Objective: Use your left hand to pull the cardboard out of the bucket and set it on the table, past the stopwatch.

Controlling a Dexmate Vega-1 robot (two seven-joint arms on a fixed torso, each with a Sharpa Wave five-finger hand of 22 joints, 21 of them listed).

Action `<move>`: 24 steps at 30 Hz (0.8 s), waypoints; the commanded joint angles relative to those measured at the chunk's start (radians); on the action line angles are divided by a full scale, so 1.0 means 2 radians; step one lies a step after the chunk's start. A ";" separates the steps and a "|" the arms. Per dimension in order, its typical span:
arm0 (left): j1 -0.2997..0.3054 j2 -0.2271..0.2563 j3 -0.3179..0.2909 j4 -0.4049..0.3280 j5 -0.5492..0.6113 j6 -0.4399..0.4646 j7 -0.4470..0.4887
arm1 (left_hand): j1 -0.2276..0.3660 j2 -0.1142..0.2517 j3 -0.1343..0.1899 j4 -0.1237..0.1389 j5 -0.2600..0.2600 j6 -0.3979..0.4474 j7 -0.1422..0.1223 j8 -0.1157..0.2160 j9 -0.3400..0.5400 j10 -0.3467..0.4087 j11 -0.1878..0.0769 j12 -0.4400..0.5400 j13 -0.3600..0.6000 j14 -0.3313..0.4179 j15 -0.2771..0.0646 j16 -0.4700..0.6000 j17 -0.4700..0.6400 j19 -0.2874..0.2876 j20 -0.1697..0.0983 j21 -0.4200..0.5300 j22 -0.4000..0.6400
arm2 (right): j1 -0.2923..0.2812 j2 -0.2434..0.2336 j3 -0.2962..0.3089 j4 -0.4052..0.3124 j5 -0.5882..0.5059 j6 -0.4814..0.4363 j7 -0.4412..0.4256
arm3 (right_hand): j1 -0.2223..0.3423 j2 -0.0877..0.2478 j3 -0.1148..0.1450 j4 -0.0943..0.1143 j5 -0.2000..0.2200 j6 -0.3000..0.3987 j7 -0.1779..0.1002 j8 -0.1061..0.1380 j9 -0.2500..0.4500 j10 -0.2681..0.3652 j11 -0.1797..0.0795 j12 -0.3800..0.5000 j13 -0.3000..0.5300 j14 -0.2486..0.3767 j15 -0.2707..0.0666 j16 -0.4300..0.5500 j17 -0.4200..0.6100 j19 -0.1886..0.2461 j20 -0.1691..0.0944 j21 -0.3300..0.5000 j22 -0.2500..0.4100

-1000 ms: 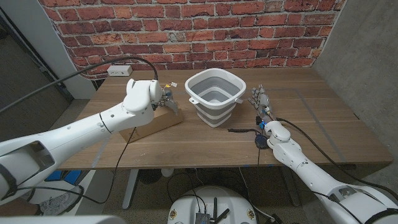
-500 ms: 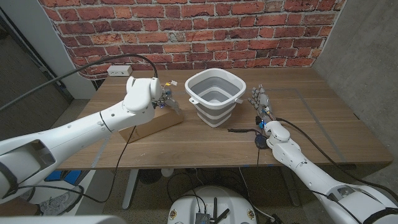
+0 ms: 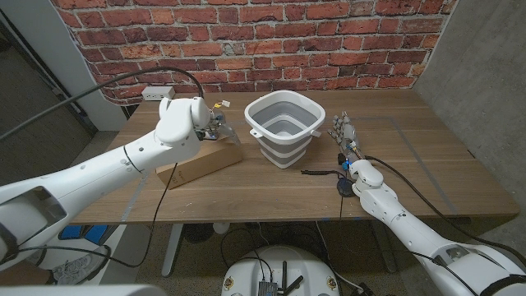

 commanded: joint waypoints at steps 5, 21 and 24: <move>0.064 0.038 -0.081 -0.059 -0.110 0.016 0.135 | -0.010 0.004 0.002 0.001 -0.003 -0.010 -0.001 0.000 0.001 -0.022 0.003 0.000 -0.001 -0.026 0.009 0.000 0.000 -0.023 0.000 -0.001 0.000 | -0.012 -0.007 0.001 -0.014 -0.003 -0.006 -0.012 | 0.001 0.025 -0.002 0.000 0.001 0.005 0.001 0.000 0.002 0.003 0.001 0.003 0.001 0.000 0.000 0.003 0.002 0.002 0.004 0.002 0.002; 0.172 0.061 -0.187 -0.080 -0.258 -0.021 0.336 | -0.023 0.022 0.006 0.006 -0.004 -0.010 -0.006 0.002 0.001 -0.033 -0.005 0.003 -0.001 -0.046 0.007 0.003 0.002 -0.029 -0.008 0.002 0.000 | -0.022 -0.019 0.001 -0.039 -0.013 -0.005 -0.021 | 0.002 0.025 -0.002 0.000 0.001 0.003 0.001 -0.001 0.002 0.002 0.001 0.003 0.001 -0.001 0.000 0.003 0.002 0.002 0.003 0.002 0.002; 0.188 0.061 -0.199 -0.076 -0.277 -0.039 0.375 | -0.025 0.027 0.007 0.007 -0.004 -0.007 -0.008 0.003 0.001 -0.032 -0.006 0.004 -0.001 -0.046 0.007 0.004 0.002 -0.030 -0.009 0.002 0.000 | -0.018 -0.019 0.001 -0.033 -0.013 0.000 -0.015 | 0.002 0.025 -0.002 0.000 0.001 0.003 0.002 -0.001 0.002 0.002 0.001 0.003 0.001 0.000 0.000 0.003 0.001 0.002 0.003 0.002 0.002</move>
